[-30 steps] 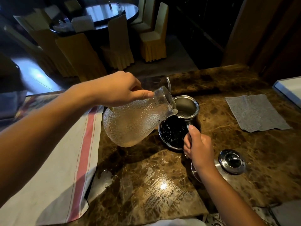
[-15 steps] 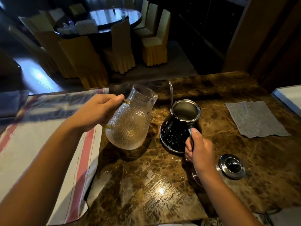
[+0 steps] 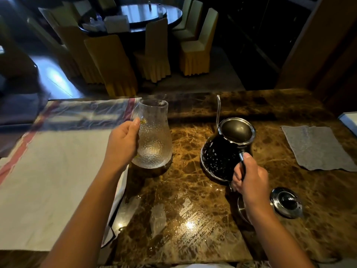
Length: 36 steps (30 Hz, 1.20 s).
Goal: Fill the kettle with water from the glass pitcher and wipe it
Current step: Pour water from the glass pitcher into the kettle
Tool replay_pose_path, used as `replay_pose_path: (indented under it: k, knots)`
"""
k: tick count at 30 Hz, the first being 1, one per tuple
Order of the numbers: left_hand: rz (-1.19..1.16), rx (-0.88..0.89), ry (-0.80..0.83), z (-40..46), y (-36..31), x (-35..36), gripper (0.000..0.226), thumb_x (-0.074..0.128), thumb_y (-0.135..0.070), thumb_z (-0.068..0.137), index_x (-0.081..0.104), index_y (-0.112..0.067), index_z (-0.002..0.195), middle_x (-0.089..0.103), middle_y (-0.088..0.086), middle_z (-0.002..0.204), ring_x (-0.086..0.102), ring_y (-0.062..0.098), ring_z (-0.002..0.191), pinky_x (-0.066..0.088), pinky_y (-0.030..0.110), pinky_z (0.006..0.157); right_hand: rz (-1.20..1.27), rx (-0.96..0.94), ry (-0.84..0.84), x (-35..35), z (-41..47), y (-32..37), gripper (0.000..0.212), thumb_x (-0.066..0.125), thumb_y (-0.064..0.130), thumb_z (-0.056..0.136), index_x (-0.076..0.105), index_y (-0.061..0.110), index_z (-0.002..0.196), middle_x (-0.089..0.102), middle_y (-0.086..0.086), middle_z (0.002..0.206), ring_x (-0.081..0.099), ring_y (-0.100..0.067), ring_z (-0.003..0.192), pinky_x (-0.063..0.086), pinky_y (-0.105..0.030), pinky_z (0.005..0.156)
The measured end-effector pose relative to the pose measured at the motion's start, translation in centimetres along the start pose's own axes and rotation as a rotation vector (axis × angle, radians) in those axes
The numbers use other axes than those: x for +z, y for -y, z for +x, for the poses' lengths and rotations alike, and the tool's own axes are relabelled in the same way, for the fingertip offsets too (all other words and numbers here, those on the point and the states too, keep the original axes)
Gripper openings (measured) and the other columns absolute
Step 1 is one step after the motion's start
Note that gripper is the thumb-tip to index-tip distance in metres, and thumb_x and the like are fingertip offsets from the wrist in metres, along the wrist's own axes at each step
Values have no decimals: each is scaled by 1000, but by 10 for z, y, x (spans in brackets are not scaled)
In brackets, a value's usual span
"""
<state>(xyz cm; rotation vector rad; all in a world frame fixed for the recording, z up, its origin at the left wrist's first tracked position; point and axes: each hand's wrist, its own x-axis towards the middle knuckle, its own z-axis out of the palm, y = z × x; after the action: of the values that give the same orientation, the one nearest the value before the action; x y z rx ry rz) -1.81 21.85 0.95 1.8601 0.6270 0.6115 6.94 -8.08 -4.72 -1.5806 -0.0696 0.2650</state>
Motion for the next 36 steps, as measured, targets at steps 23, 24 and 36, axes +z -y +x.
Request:
replay_pose_path:
  k: [23, 24, 36]
  knots:
    - [71, 152, -317, -61, 43, 36, 34, 38, -41, 109, 53, -65, 90, 58, -37, 80, 52, -18, 73, 39, 5, 63, 23, -15, -29, 2, 1, -2, 62, 49, 61, 95, 44, 20, 49, 37, -3, 43, 35, -20, 42, 30, -32, 47]
    - [67, 150, -327, -64, 46, 38, 33, 37, -46, 109, 52, -65, 88, 55, -37, 77, 50, -16, 71, 36, 7, 60, 27, -17, -29, 1, 2, -3, 62, 49, 61, 95, 44, 20, 49, 37, -3, 43, 35, -20, 42, 29, -32, 46]
    - [-131, -37, -204, -61, 63, 38, 53, 40, -77, 93, 53, -32, 68, 51, -1, 60, 47, 28, 56, 43, 51, 53, -157, -153, -111, -30, -22, -10, 24, 54, 62, 94, 63, 40, 98, 68, 10, 96, 66, -12, 91, 56, -40, 83]
